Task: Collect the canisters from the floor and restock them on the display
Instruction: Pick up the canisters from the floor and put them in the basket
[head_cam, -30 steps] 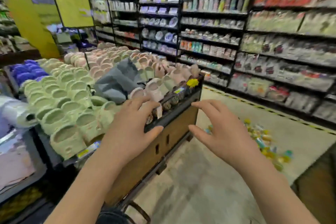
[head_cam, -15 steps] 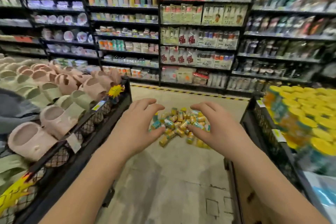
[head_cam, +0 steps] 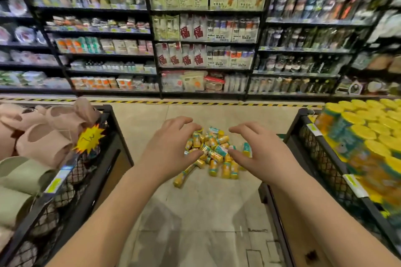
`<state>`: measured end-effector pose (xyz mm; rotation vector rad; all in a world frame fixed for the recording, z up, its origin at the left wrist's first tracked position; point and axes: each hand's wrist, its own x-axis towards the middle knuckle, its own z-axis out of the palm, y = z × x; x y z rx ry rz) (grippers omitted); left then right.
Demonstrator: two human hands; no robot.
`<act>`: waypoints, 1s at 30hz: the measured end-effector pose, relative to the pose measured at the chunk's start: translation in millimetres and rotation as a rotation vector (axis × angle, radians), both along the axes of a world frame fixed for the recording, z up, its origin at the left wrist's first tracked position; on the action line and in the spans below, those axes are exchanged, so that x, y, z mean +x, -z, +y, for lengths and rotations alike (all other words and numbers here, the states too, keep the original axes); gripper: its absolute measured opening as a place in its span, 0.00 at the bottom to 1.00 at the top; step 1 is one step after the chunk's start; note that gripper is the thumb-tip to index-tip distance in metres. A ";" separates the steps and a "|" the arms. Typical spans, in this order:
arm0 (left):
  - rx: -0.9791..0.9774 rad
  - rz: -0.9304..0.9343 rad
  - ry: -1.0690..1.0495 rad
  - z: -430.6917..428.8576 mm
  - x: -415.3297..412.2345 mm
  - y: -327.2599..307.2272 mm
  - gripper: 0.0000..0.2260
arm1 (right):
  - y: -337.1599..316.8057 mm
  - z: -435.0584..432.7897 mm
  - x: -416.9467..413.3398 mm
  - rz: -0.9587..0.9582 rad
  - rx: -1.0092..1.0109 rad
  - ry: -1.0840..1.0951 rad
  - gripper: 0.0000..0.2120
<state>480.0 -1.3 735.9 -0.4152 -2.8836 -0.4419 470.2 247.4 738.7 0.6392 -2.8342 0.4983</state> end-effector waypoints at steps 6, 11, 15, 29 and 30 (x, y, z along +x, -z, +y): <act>0.027 -0.103 0.042 17.4 -86.1 21.4 0.27 | 26.5 21.1 -77.8 -0.040 0.007 0.060 0.24; 0.022 -0.144 0.026 47.4 -163.5 40.6 0.27 | 49.1 51.7 -153.4 -0.076 0.010 0.056 0.25; 0.023 -0.178 0.038 76.4 -221.9 55.8 0.27 | 65.2 76.8 -208.3 -0.131 -0.013 0.067 0.26; 0.093 -0.290 0.115 98.2 -389.4 113.2 0.26 | 109.3 100.3 -363.6 -0.259 0.012 0.157 0.25; 0.107 -0.287 0.123 95.6 -403.1 119.8 0.25 | 114.1 98.3 -374.4 -0.263 -0.006 0.163 0.24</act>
